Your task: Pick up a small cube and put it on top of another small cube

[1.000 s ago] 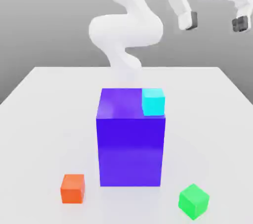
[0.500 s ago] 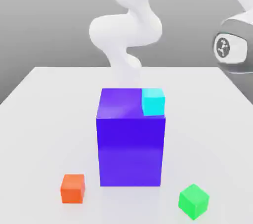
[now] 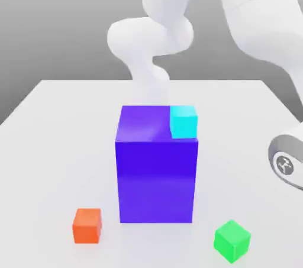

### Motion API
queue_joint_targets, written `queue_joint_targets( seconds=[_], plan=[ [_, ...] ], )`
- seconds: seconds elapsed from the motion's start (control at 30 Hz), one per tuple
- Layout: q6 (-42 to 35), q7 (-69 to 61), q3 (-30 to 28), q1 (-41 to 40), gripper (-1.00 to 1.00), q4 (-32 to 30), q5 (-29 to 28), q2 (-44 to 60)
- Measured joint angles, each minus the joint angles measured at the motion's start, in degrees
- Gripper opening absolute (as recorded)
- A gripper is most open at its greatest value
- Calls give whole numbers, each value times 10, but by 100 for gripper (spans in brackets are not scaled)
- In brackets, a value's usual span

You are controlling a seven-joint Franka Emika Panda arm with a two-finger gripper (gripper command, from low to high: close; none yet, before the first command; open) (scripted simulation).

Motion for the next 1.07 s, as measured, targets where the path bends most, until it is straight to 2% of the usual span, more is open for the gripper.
queue_joint_targets(
  seconds=[0.17, 0.5, 0.8, 0.97, 1.0, 1.07],
  plan=[
    [-49, -29, 11, -13, -100, -31, 8, -80],
    [-33, -234, 29, -81, -100, -167, -14, -200],
    [-8, -477, 53, -148, -100, -293, 43, -302],
    [71, -475, 36, -142, -100, -300, 12, -229],
    [81, -471, 33, -139, 100, -299, 7, -218],
    [81, -471, 33, -139, 100, -299, 7, -218]
  ],
)
